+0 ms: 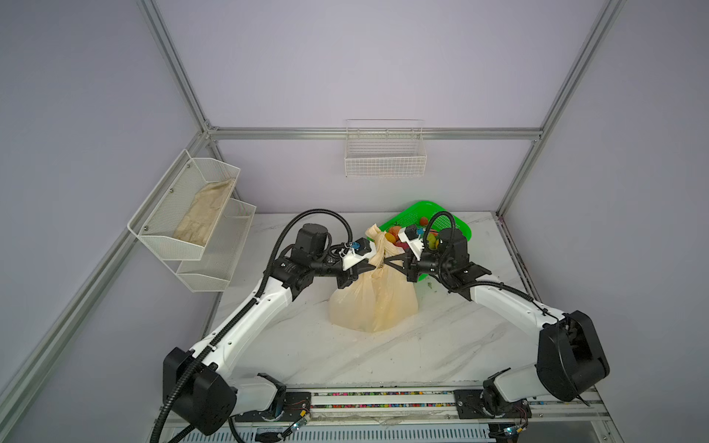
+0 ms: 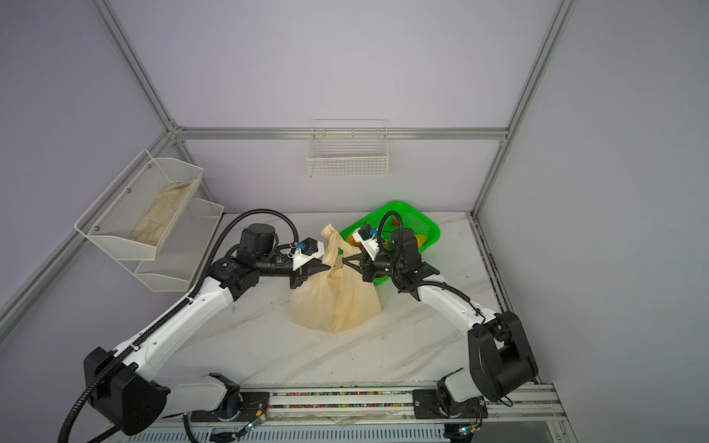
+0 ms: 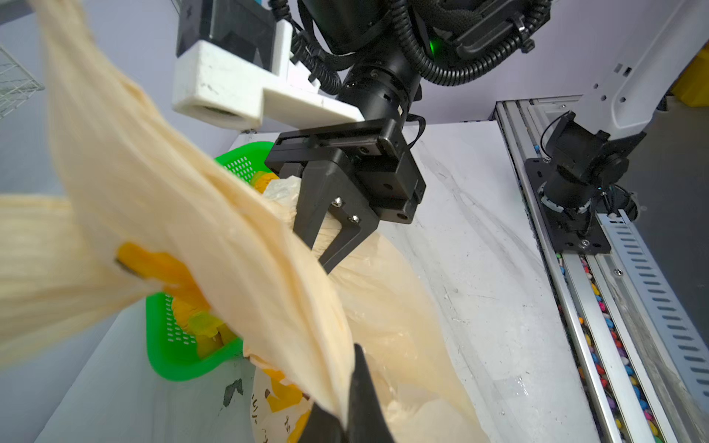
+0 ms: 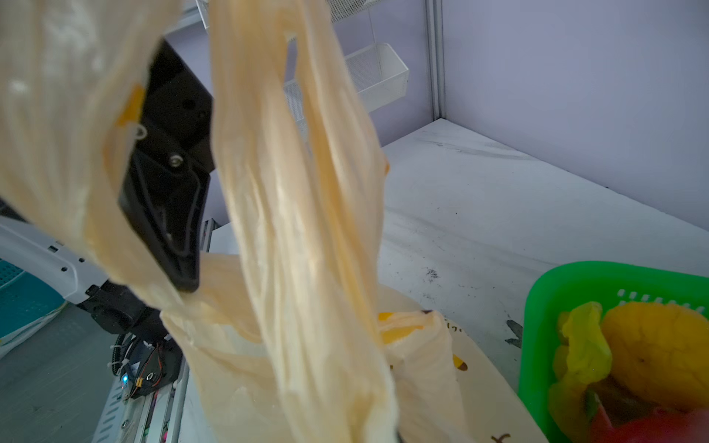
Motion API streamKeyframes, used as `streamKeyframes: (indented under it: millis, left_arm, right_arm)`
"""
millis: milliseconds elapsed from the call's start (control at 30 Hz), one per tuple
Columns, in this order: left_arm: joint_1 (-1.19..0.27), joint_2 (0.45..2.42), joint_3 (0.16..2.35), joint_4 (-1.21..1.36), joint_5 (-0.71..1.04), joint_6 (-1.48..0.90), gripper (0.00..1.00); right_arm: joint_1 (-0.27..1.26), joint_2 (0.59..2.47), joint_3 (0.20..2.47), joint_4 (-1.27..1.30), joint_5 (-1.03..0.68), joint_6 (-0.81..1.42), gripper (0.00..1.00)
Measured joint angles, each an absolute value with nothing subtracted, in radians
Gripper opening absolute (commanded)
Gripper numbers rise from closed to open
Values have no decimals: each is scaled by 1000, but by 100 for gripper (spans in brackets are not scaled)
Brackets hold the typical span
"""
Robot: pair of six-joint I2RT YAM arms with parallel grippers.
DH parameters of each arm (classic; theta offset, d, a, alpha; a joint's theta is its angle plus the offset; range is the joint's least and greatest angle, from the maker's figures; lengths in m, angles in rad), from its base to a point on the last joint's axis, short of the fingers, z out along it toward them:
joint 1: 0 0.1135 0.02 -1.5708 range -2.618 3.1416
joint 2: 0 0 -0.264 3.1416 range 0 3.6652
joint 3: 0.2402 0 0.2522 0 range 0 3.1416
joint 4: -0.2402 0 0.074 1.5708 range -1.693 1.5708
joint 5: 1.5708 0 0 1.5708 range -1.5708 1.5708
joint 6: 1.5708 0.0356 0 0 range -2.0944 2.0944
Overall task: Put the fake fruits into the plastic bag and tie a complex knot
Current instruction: 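Move the left gripper to the bag neck and grasp it beside the right gripper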
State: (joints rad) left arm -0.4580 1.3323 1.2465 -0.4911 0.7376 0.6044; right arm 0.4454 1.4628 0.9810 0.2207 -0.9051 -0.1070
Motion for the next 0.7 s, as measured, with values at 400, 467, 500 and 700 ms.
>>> streamKeyframes:
  millis: [400,467,500,700]
  left_arm:
    - [-458,1523,1524,-834,721,877,0]
    - [-458,1534,1534,-859,708,895,0]
    - [-458,1538,1537,-868,702,902,0]
    - [-458,1565,1572,-918,664,940,0]
  right_arm:
    - [430,1511,1017,170,-945,-152,1]
    - [427,1511,1017,166,-949,-161,5]
    - [426,1511,1017,166,-950,-167,6]
    - [426,1511,1017,163,-966,-188,19]
